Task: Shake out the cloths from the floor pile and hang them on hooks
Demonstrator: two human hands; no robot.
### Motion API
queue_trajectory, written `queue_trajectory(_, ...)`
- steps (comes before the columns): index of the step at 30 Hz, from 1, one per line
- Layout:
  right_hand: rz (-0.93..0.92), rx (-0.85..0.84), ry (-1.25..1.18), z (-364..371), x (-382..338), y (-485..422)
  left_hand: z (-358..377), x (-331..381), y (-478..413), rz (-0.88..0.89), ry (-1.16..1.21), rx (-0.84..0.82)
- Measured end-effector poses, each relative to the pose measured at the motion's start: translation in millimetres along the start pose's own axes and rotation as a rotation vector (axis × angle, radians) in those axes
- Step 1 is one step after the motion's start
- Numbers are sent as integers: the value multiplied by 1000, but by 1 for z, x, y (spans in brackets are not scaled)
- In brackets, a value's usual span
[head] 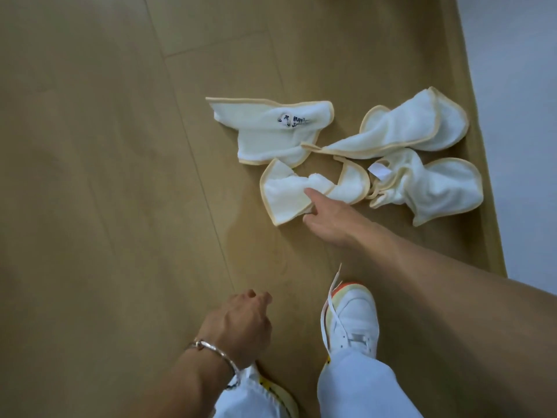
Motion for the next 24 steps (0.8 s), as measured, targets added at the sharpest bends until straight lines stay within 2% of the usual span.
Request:
queue_trajectory(3,35,20,23,-2,-5,1,-10,-12,2,-16,3,17)
queue_trajectory(9,-73,318,-42,-67,-33,70,-64,1,40,-53,-34,68)
queue_trajectory(11,-109,358,-48,-97,-43,102,-98,17,62,-37,-41,133)
queue_trajectory(16,-234,354,-15,-182,-82,189,-220,73,128,37,-24,443)
queue_trajectory(19,-218,314,52,-241,-102,255,-303,113,186,89,0,614)
queue_trajectory(21,-180,300,166,-279,-113,308,-349,148,234,132,-30,672)
queue_trajectory(24,-187,268,259,-329,-140,403,-402,214,314,236,-206,737)
Point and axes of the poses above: each hand's wrist, its own y-axis away from the middle knuckle, its own z-axis out of the palm, x = y × z, the point moved 10 cm from there along -y, towards the middle knuckle, and after that the axes turned 1 degree about z, right-handed, at the moved point
